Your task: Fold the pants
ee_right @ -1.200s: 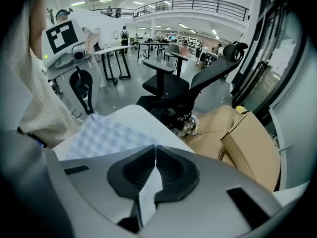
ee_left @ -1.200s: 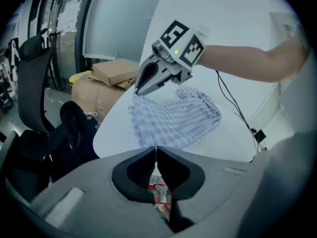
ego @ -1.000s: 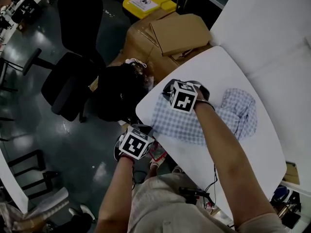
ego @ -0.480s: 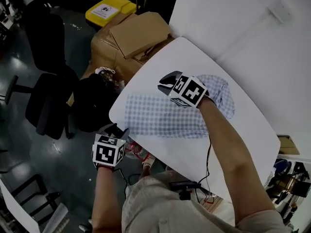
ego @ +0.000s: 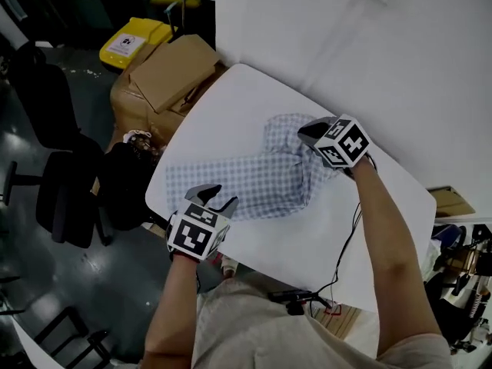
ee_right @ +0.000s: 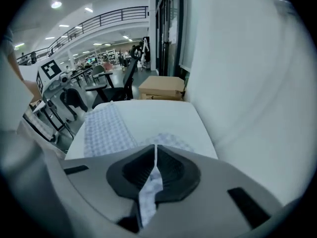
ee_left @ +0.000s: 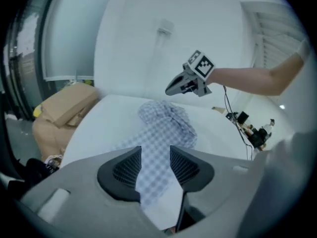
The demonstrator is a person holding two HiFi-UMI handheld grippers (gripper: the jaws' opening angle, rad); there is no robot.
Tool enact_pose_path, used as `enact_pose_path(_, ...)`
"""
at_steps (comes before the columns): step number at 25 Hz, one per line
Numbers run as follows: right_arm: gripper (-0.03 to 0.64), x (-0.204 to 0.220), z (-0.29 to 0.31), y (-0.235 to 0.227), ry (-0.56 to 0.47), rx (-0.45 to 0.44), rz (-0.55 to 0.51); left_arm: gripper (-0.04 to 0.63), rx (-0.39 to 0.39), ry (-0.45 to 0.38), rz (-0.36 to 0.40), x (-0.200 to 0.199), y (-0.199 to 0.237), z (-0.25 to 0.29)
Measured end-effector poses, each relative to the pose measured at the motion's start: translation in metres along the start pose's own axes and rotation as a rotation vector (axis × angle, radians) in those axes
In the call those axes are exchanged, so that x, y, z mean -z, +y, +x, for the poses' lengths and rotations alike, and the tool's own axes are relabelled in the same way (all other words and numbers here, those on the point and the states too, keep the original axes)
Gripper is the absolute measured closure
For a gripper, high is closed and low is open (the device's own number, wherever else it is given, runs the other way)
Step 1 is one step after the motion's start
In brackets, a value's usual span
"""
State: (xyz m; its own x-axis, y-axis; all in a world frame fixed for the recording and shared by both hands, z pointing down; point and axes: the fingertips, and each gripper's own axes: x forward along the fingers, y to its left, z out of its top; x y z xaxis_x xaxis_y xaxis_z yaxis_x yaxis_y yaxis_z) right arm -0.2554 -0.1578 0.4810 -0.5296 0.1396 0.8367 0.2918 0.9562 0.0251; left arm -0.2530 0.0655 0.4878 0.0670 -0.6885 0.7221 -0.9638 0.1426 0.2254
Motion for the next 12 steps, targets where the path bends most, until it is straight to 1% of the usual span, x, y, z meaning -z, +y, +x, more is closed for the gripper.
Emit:
enact_pose_path(4, 0.594, 0.060, -0.019, -0.030, 0.045, 0.048, 0.100, 0.408, 0.159, 0.071, 0.097, -0.010, -0.073, 0.056)
enact_pose_path(6, 0.592, 0.081, -0.026, -0.042, 0.049, 0.062, 0.140, 0.408, 0.201, 0.085, 0.128, -0.018, -0.101, 0.079)
enact_pose_path(8, 0.589, 0.093, -0.030, -0.052, 0.048, 0.064, 0.167, 0.408, 0.219, 0.085, 0.127, -0.031, -0.120, 0.100)
enact_pose_path(9, 0.567, 0.096, -0.031, -0.056, 0.048, 0.059, 0.175, 0.408, 0.223, 0.081, 0.113, -0.038, -0.127, 0.110)
enact_pose_path(11, 0.479, 0.095, -0.028, -0.063, 0.049, 0.044, 0.177, 0.408, 0.220, 0.073, 0.073, -0.050, -0.137, 0.131)
enact_pose_path(12, 0.462, 0.093, -0.026, -0.068, 0.051, 0.042, 0.172, 0.407, 0.212, 0.079, 0.059, -0.053, -0.141, 0.141)
